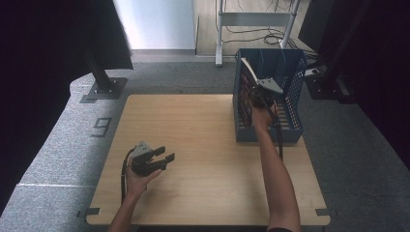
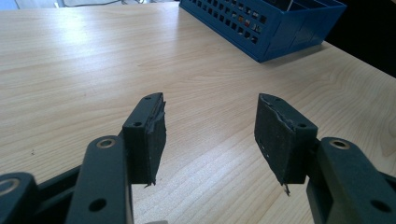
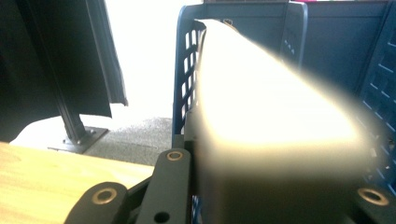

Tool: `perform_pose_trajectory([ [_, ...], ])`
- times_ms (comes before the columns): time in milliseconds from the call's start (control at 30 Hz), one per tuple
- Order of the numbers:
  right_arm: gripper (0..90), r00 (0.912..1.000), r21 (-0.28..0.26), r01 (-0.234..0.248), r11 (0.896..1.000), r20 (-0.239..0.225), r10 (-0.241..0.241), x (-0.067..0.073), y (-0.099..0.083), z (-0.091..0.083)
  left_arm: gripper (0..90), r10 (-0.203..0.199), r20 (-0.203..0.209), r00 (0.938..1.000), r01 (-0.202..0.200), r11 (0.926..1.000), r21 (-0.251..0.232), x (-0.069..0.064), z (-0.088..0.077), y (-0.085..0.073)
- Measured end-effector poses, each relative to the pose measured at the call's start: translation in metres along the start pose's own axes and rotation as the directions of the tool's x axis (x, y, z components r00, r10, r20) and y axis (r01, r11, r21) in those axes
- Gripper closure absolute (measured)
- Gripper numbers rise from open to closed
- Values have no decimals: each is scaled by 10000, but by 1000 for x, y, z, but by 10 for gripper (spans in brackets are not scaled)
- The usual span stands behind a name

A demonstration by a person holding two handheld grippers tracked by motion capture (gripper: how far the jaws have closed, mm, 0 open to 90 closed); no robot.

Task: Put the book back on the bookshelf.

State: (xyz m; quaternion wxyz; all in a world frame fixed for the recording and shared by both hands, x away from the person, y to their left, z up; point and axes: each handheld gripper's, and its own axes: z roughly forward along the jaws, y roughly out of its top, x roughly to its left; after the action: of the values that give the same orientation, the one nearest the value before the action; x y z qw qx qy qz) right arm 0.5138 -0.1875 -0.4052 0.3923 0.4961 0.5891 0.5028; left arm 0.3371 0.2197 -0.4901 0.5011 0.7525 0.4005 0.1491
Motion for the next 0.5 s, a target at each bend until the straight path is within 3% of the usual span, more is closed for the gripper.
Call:
perform_pose_trajectory([
  [133,758,9997,197,206,9996,-92,-204,-1,-3,-5,435,41,45,10000,-41,10000,-3,-2,0,0],
  [300,753,9982,829,599,9948,-108,-592,1,-9,-4,435,98,35,9999,-98,10000,0,-4,1,0],
  [500,810,9951,858,985,9914,37,-992,6,-9,-3,435,92,22,10000,-92,10000,26,-3,1,0],
])
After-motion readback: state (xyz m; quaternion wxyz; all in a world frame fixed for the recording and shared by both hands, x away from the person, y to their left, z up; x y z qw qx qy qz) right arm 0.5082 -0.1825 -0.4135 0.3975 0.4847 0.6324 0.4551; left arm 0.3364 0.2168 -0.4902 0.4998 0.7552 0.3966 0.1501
